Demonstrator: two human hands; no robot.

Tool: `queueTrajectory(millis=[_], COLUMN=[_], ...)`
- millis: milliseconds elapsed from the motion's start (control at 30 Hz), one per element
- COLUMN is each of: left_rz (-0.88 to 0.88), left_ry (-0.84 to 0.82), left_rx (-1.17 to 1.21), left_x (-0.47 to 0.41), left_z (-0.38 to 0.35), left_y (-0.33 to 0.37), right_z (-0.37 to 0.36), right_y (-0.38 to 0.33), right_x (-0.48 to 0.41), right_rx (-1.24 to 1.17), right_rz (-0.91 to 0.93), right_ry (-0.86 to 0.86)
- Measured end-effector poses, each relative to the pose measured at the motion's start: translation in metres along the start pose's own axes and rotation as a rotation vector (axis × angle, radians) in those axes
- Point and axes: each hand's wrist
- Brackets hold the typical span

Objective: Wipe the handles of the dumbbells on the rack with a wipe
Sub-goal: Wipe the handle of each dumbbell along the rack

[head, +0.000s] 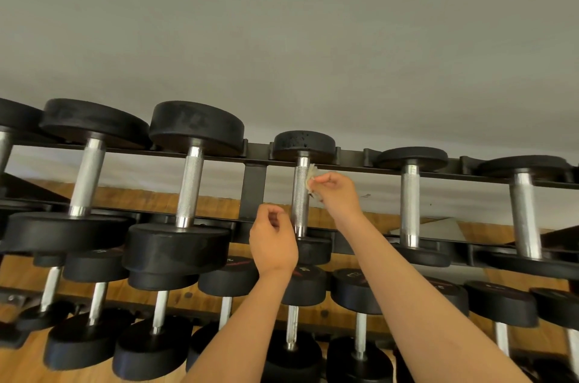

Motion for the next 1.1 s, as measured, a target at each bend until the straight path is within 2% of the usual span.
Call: queueTrajectory(millis=[133, 300, 533, 767, 900, 967, 1100], left_rz=[-0.004, -0.017, -0.018, -0.01, -0.005, -0.009, -0.01], left_ry=[-0.001, 0.005, 0.0, -0.008, -0.013, -0.016, -0.02], left_rx=[-0.016, -0.021, -0.05, -0.052, -0.053, -0.048, -0.045], left_x=[0.001, 0.001, 0.001, 0.002, 0.001, 0.001, 0.0], left_z=[0.0, 0.001, 0.001, 0.001, 0.001, 0.0, 0.0], left_y=[0.002, 0.001, 0.0, 0.002, 0.001, 0.001, 0.0], right_z=[0.001, 0.013, 0.016, 0.025, 0.024, 0.024, 0.022], right_y=[-0.005, 0.023, 0.029, 0.024, 0.024, 0.025, 0.032], right_x=[0.001, 0.026, 0.034, 0.035, 0.035, 0.034, 0.038], right_rx=[0.012, 0.08, 0.023, 0.379, 0.445, 0.406, 0.136], right_rz=[-0.015, -0.053, -0.048, -0.026, -0.017, -0.03, -0.058], right_ry=[-0.025, -0.158, -0.181, -0.335, -0.376, -0.358, -0.273])
Point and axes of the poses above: each hand's wrist, its own x-axis away from the middle knuckle, its own z-axis out of the back of the hand, y = z × x, and after that the axes turned 5 degrees about -x, right-handed
